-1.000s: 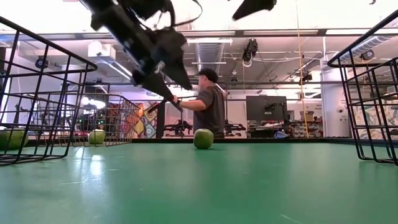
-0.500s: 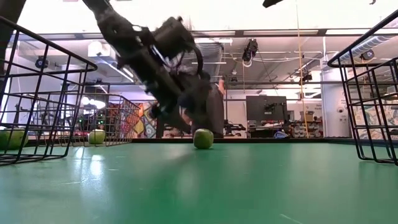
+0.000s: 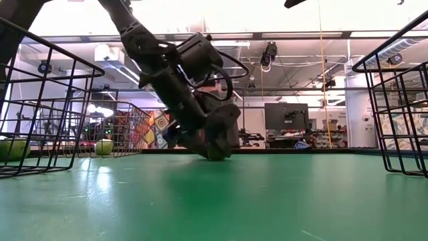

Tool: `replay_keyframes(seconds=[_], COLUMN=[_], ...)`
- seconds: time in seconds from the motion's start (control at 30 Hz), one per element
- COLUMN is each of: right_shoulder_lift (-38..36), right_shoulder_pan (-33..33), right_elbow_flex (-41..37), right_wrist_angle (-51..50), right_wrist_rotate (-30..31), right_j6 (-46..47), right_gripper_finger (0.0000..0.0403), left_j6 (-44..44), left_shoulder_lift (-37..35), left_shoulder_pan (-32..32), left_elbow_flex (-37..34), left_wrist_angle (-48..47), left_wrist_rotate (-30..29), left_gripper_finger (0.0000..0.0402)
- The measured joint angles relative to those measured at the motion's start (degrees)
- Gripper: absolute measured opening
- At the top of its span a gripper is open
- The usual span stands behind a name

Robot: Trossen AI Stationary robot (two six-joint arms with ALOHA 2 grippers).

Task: Sort produce into baskets
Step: Put the right lemon into the top left wire basket

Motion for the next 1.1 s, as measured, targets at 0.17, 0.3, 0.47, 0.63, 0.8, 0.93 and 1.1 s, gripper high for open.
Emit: replay_keyframes(seconds=[0.17,0.3,0.47,0.63,0.8,0.93,1.1], right_shoulder_lift=[0.0,-0.13,-0.81,-1.24,-1.36,-1.36,-1.38], right_shoulder_pan=[0.0,-0.02,-0.02,-0.02,-0.02,-0.04,-0.04], right_elbow_flex=[0.06,0.09,0.15,0.15,0.15,0.15,0.15], right_wrist_angle=[0.0,-0.02,0.02,-0.02,0.04,0.27,0.5], right_wrist_rotate=[0.0,0.01,0.02,0.0,0.0,-0.01,-0.21], right_j6=[-0.68,-1.09,-1.05,-1.04,-1.36,-2.09,-0.76], right_gripper_finger=[0.0368,0.0368,0.0368,0.0368,0.0368,0.0368,0.0368], left_j6=[-0.64,-0.49,-0.11,-0.66,-0.71,5.6,10.78], left_shoulder_lift=[-2.1,-6.21,-20.17,-36.11,-44.34,-43.7,-37.09], left_shoulder_pan=[0.16,0.31,0.67,6.2,18.46,28.59,36.16], left_elbow_flex=[-0.09,-0.15,-0.11,-0.07,-0.22,-0.31,-0.33], left_wrist_angle=[-1.28,-6.29,-17.58,-39.29,-61.23,-65.71,-65.67], left_wrist_rotate=[-0.99,-1.12,-6.22,-10.34,-9.68,-1.24,5.92], left_gripper_finger=[0.0203,0.0143,0.0142,0.0142,0.0142,0.0142,0.0142])
